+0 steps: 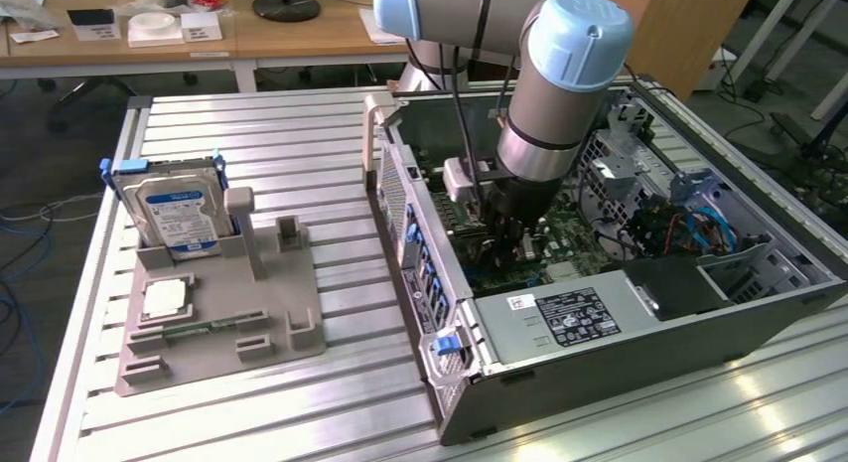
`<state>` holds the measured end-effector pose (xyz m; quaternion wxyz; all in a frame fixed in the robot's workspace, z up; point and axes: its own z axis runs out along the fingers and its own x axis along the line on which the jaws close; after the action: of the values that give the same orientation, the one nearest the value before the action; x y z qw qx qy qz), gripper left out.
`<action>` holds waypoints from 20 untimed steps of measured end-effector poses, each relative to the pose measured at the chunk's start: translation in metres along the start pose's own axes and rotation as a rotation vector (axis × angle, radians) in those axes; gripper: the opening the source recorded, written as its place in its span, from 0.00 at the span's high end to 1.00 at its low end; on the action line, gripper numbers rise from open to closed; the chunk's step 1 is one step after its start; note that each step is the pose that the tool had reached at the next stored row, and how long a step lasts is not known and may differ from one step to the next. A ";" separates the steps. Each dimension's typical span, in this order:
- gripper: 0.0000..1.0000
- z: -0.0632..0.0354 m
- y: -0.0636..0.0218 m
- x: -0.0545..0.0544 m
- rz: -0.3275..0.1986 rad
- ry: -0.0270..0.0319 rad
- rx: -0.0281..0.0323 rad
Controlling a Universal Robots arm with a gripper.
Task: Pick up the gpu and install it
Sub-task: 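Insert the gpu into the slot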
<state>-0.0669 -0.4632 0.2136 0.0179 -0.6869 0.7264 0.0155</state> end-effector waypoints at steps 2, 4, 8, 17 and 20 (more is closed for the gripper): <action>0.72 0.0001 0.0000 0.000 0.000 -0.0001 0.0001; 0.72 0.0001 0.0000 0.000 0.000 -0.0002 0.0001; 0.72 0.0002 0.0004 0.000 0.000 -0.0002 0.0007; 0.72 0.0074 0.0015 0.000 0.000 0.0000 0.0015; 0.72 0.0073 0.0014 0.000 0.000 -0.0003 0.0022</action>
<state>-0.0683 -0.4632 0.2062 0.0188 -0.6869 0.7264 0.0148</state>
